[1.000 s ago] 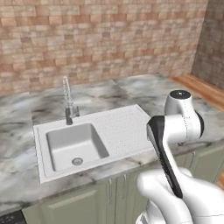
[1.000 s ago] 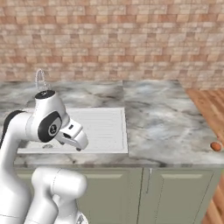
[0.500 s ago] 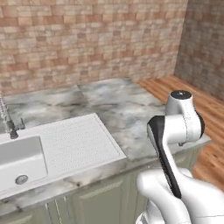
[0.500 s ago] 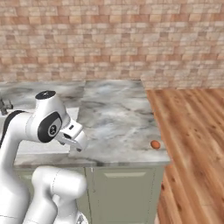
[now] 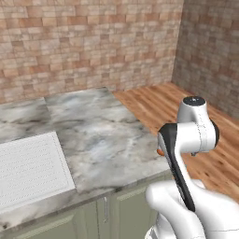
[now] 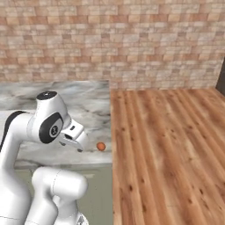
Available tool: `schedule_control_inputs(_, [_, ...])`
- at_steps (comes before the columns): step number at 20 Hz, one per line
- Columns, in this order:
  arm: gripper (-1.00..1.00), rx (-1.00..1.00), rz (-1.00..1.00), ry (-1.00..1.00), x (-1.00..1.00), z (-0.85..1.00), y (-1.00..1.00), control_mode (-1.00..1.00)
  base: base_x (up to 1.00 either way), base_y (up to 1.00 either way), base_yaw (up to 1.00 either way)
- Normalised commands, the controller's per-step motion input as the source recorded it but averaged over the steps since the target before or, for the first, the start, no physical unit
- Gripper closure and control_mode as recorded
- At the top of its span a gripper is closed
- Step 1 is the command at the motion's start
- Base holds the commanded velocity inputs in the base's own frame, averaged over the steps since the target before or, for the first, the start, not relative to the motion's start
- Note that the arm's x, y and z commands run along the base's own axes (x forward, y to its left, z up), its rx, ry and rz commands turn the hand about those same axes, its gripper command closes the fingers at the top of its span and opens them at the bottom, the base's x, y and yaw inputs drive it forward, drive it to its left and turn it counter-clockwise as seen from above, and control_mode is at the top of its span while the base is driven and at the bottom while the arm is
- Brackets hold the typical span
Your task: Gather the eggs and milk located in the vicinity of the sink area and place them right next to the bowl.
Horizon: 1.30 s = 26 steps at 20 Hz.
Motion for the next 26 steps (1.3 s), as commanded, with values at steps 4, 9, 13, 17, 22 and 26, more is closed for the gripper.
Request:
schedule_control_inputs(4, [-1.00, 0.00, 0.00, 0.00, 0.00, 0.00, 0.00, 1.00, 0.04, -0.42, 0.00])
schedule_control_inputs(9, [-1.00, 0.00, 0.00, 0.00, 0.00, 0.00, 0.00, 1.00, 0.14, -0.09, 0.03])
schedule_control_inputs(13, [-1.00, 0.00, 0.00, 0.00, 0.00, 0.00, 0.00, 1.00, 0.20, 0.00, 0.04])
schedule_control_inputs(17, [-1.00, 0.00, 0.00, 0.00, 0.00, 0.00, 0.00, 1.00, 0.16, 0.00, 0.04])
schedule_control_inputs(22, [-1.00, 0.00, 0.00, 0.00, 0.00, 0.00, 0.00, 1.00, 0.18, 0.00, 0.05])
schedule_control_inputs(26, [-1.00, 0.00, 0.08, 0.00, 0.23, 0.00, 0.00, -1.00, 0.09, 0.00, 0.02])
